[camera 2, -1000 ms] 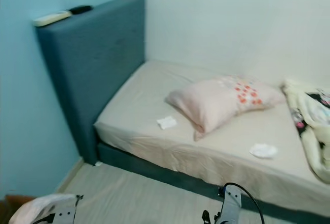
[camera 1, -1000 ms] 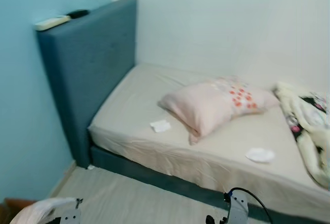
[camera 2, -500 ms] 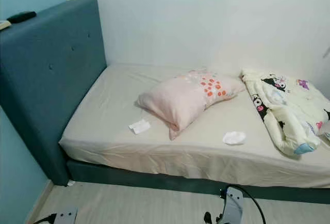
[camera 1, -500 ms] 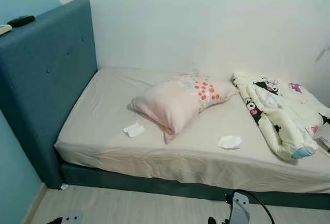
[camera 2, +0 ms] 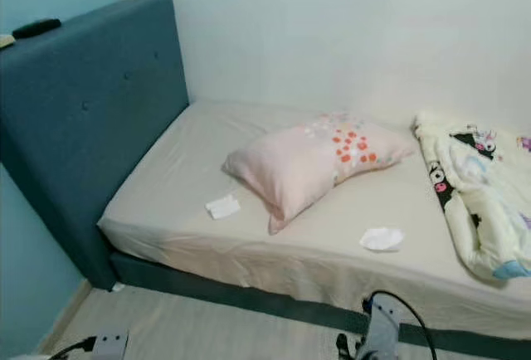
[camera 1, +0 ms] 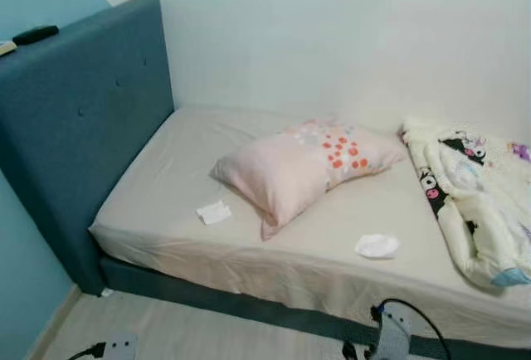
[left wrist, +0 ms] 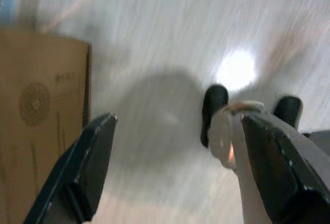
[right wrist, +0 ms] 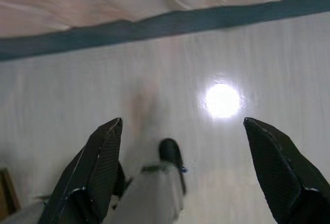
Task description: Clean up the room
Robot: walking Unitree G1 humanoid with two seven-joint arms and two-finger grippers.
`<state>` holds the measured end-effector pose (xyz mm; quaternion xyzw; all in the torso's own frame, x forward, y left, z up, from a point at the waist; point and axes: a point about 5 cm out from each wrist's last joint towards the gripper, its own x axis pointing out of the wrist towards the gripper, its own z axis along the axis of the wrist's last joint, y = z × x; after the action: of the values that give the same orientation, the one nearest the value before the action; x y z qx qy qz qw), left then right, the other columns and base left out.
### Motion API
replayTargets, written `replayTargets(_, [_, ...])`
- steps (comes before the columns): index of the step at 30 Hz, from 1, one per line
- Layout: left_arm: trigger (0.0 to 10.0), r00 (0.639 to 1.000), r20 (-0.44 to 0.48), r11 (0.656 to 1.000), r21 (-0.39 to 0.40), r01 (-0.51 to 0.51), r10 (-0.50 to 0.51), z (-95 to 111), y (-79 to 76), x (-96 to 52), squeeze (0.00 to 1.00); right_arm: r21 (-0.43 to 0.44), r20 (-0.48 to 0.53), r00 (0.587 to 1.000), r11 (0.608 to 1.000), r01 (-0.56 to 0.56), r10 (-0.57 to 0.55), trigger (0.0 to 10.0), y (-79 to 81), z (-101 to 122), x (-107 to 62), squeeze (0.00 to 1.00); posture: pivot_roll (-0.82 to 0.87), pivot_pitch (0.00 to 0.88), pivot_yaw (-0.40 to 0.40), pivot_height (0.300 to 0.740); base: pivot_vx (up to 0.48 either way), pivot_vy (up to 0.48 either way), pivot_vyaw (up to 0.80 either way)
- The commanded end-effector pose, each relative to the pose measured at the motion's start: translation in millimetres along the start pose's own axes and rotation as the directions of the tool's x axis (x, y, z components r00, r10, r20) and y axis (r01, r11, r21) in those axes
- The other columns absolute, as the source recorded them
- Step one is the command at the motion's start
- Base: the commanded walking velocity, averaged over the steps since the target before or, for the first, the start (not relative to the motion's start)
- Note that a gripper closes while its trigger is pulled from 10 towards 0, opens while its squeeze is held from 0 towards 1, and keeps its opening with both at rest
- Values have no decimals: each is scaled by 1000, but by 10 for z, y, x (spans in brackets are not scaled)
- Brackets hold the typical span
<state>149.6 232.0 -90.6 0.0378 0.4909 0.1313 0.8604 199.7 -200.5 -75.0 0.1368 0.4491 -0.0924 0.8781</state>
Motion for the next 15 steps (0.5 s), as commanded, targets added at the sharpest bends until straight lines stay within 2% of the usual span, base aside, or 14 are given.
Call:
replayTargets(1, [10000,1000,-7,1000,-1,13,-13,-18,-37,-3,0,-9,4,1000,1000,25,-25,10000,-84,20,-11,0,-3,0,-90,732,0,-281,0])
replayTargets(4, [10000,1000,-1,999,-50,8,-8,-23,-17,-5,0,-6,16,1000,1000,26,-25,10000,-78,61,-7,0,-3,0,-90,732,0,-94,0])
replayTargets(10, [10000,1000,9,1000,-23,16,-16,-7,-7,-3,0,-4,28,999,1000,20,-20,10000,-60,93,-2,0,-2,0,-88,732,0,0,0])
replayTargets(15, [10000,1000,15,1000,-18,19,-19,3,-3,-2,0,0,38,999,1000,13,-13,10000,-37,119,2,0,-3,0,-85,732,352,0,0])
